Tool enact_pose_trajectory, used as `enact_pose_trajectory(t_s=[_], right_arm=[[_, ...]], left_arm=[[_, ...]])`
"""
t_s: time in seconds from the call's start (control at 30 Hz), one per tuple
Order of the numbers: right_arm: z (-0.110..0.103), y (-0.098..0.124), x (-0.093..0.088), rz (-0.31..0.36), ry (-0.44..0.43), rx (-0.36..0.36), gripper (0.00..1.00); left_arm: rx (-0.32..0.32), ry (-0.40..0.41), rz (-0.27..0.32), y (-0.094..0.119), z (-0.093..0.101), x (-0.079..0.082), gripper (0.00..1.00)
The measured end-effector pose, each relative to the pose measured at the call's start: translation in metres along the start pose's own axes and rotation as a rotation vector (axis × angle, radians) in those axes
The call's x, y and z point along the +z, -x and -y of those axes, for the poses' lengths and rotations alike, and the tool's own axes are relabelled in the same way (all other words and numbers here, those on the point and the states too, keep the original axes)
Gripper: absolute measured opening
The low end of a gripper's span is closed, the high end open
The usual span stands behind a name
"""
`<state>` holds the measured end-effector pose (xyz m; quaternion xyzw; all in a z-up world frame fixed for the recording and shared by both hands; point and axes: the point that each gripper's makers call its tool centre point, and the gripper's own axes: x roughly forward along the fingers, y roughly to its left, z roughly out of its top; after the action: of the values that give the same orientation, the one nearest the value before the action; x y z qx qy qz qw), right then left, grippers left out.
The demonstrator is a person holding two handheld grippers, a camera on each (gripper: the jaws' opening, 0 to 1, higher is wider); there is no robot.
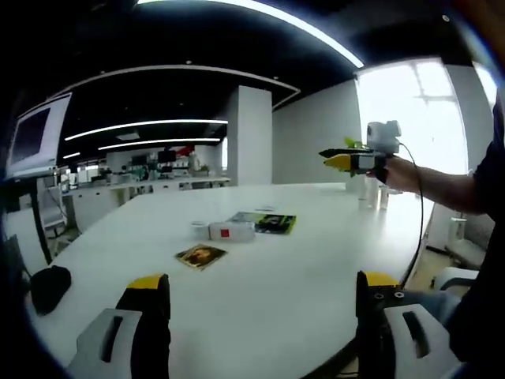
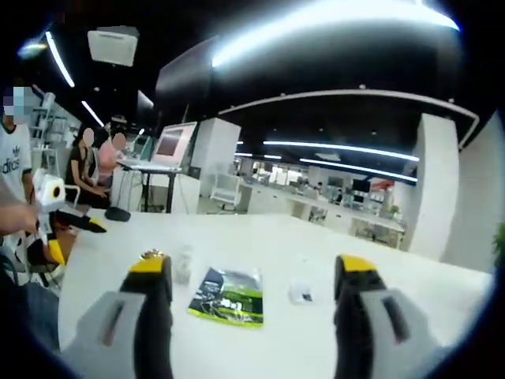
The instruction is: Arrange the skincare products in the storage area until every visible bottle or jar stands upright without overlapping.
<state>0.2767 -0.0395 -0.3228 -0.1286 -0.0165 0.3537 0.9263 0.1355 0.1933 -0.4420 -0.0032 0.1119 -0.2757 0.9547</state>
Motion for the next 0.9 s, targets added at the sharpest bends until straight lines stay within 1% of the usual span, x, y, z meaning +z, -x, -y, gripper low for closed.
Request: enact_pose_trajectory(t_s=[0.2,0.3,0.37,0.53,0.63,0.67,0.77,0.9], right_arm=[[-0.024,-0.025,-0.009,-0.075,0.007,0.096,0.84],[-0.034,-0.035,-0.008,-0.083,0.01,0.127,0.83],[-0.044,-0.041,-0.009,-0.102,0.02,0.162,0.82],[-0.062,-0.054,-0.015,-0.142,0.03,0.213,0.81],[-0.069,-0.06,-0.017,-0.159,0.037,0.233,0.83],[-0.073,-0.061,-0.019,-0.175,0.034,0.251,0.83],[-0.078,-0.068,-0.022,-0.195,0.026,0.269,0.83],[-0.085,-0.078,-0.023,-0.226,0.032,0.298,0.84]], left_arm=[[0.025,-0.007,-0.008,0.004,-0.004,-0.002,1.0],[0.038,-0.003,-0.011,0.007,-0.003,-0.003,1.0],[0.04,0.0,-0.012,0.008,-0.004,-0.004,1.0],[0.066,-0.012,-0.021,0.012,-0.011,-0.004,1.0],[0.084,-0.02,-0.041,0.014,-0.015,-0.007,1.0],[0.091,-0.019,-0.047,0.015,-0.015,-0.008,1.0],[0.106,-0.015,-0.063,0.018,-0.016,-0.011,1.0],[0.119,-0.008,-0.06,0.023,-0.017,-0.012,1.0]])
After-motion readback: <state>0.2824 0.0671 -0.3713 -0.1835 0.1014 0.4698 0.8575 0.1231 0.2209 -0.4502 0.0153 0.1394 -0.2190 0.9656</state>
